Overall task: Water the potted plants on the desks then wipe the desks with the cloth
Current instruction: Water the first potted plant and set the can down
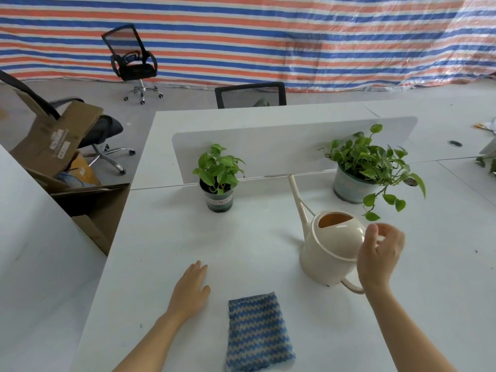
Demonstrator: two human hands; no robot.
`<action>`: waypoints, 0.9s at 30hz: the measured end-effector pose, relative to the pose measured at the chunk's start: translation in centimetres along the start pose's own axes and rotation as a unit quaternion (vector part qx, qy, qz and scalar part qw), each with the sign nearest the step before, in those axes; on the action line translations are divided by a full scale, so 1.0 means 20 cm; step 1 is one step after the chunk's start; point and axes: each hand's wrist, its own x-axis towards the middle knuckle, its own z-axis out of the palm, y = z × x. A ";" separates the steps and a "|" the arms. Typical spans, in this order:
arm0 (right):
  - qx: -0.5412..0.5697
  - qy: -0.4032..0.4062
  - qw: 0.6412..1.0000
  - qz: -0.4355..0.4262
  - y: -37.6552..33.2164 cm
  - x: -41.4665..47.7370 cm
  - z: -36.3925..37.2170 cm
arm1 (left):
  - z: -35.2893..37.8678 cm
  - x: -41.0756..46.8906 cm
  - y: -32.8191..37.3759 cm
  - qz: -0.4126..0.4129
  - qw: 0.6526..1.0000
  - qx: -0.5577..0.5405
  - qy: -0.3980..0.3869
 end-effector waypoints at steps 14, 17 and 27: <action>-0.062 -0.345 0.936 -0.032 -0.24 -0.20 0.89 | -0.31 0.19 -0.12 -0.103 0.978 -0.112 0.146; -0.086 -0.411 0.907 0.039 -0.25 -0.16 1.07 | -0.43 0.38 0.04 -0.091 0.963 -0.223 0.121; 0.053 -0.419 0.881 0.213 -0.23 -0.11 1.32 | -0.58 0.82 0.37 -0.041 0.858 -0.500 0.108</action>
